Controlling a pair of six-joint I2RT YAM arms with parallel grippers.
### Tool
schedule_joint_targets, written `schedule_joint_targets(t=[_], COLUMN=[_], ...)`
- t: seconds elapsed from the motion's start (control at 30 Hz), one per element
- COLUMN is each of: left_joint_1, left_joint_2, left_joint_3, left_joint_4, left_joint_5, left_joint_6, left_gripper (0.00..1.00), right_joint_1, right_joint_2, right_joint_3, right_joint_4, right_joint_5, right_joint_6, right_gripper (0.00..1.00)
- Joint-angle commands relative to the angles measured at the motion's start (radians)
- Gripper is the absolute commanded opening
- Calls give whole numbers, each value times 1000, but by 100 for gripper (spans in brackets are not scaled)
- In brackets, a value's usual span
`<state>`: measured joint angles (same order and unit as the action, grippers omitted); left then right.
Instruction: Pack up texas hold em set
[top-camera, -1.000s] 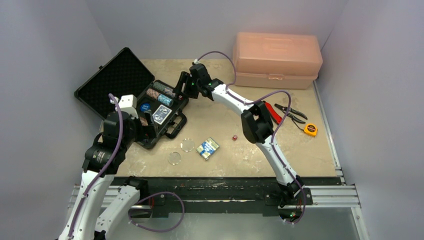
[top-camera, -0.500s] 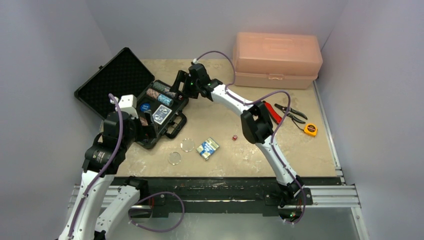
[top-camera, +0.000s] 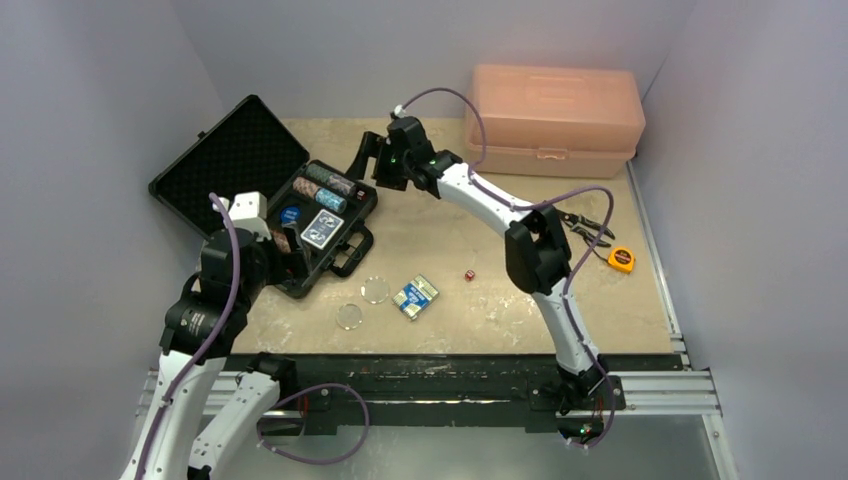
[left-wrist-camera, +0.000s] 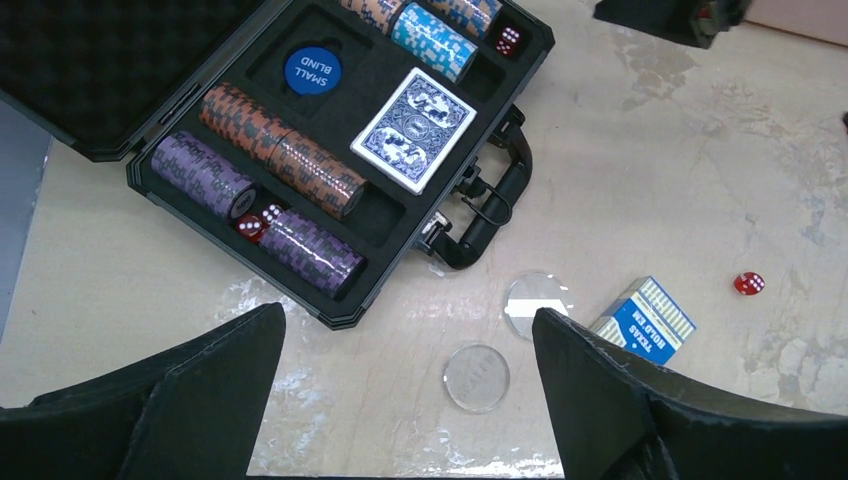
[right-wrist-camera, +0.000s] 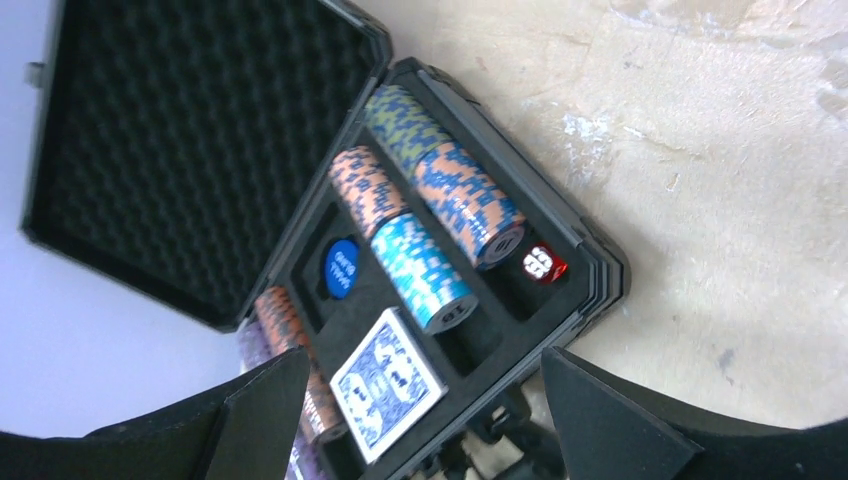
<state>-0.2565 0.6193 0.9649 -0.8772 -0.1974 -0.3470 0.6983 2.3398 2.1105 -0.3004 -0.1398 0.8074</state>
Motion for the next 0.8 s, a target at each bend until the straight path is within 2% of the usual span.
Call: schedule_joint_targets(t=[0.0, 0.43, 0.77], left_joint_1=[-4, -4, -4], left_joint_2=[1, 20, 34], left_joint_3=[16, 3, 0], left_joint_4=[41, 63, 80], left_joint_5=[-40, -56, -43], left_joint_6=[17, 24, 27], left_gripper=[94, 94, 94], right_joint_1=[3, 3, 2], right_joint_2=[-169, -553, -948], right_joint_3=[-89, -511, -962], right_joint_4=[20, -73, -76], right_joint_5=[30, 175, 359], right_joint_6=[-57, -178, -177], right_gripper=[89, 91, 93])
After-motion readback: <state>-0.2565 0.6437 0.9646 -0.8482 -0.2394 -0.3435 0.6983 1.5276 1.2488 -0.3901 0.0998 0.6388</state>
